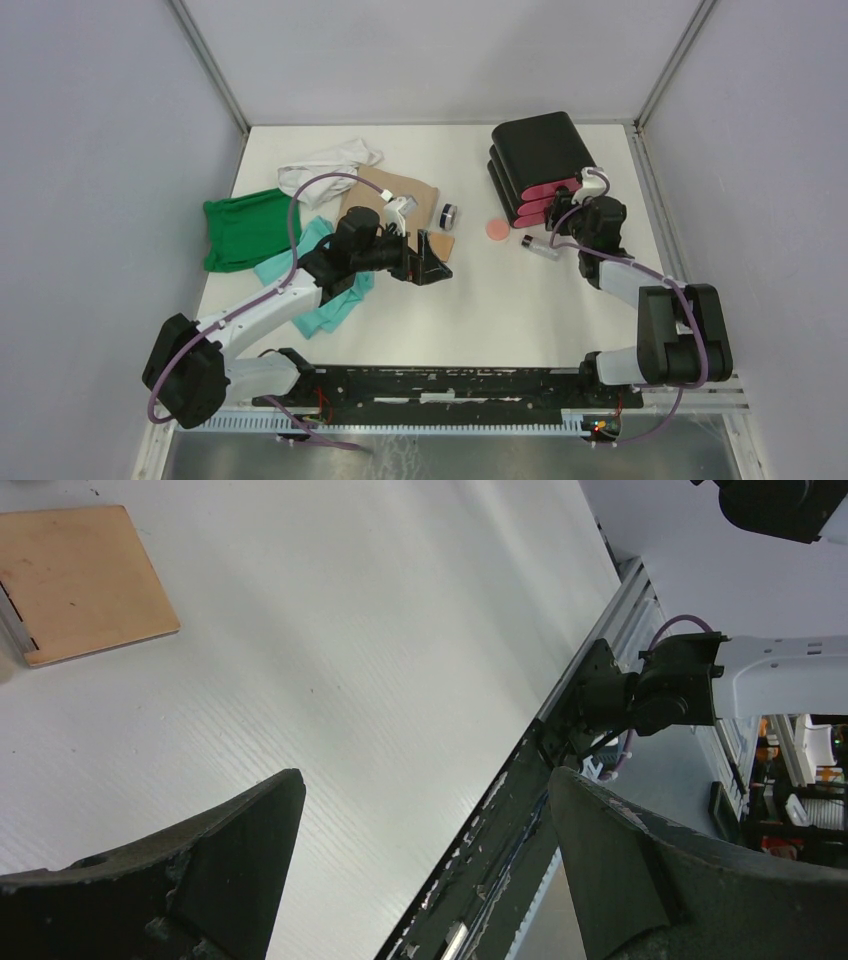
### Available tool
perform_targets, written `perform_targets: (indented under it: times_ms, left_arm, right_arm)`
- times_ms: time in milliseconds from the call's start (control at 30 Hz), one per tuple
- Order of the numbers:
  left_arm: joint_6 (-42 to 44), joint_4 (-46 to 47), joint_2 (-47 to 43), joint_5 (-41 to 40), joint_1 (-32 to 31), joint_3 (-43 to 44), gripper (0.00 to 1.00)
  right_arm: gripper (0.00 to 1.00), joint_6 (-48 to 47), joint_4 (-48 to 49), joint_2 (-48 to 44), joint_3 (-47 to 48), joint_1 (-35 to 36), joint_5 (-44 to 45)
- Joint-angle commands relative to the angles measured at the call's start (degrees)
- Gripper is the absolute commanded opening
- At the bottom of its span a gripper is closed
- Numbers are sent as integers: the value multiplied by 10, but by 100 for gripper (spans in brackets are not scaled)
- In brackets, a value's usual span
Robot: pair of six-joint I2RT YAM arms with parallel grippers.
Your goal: Organize the makeup
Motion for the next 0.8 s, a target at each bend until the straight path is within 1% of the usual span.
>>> perform_targets:
  times_ms: [0,100,267,500,600,767]
  left_arm:
    - [14,11,-5,5,0,19,99]
    - [13,10,-7,0,-1,18,99]
    - [7,17,-23,-12,0,8,99]
    - [9,12,-26,-20,0,8,99]
    - [13,10,-27,-23,0,10,99]
    - [16,4,-28,-24,0,12,99]
  right_arm:
    - [57,-6,34,9,31,-3,-9]
    - [56,-6,30,13,35,-2,-8]
    - [51,-8,26,19,35,-3,-8]
    - [50,-10,21,30,46,-4,-12]
    - [45,-10,17,31,48,-3,-14]
    - [31,-11,6,27,50,-3,-20]
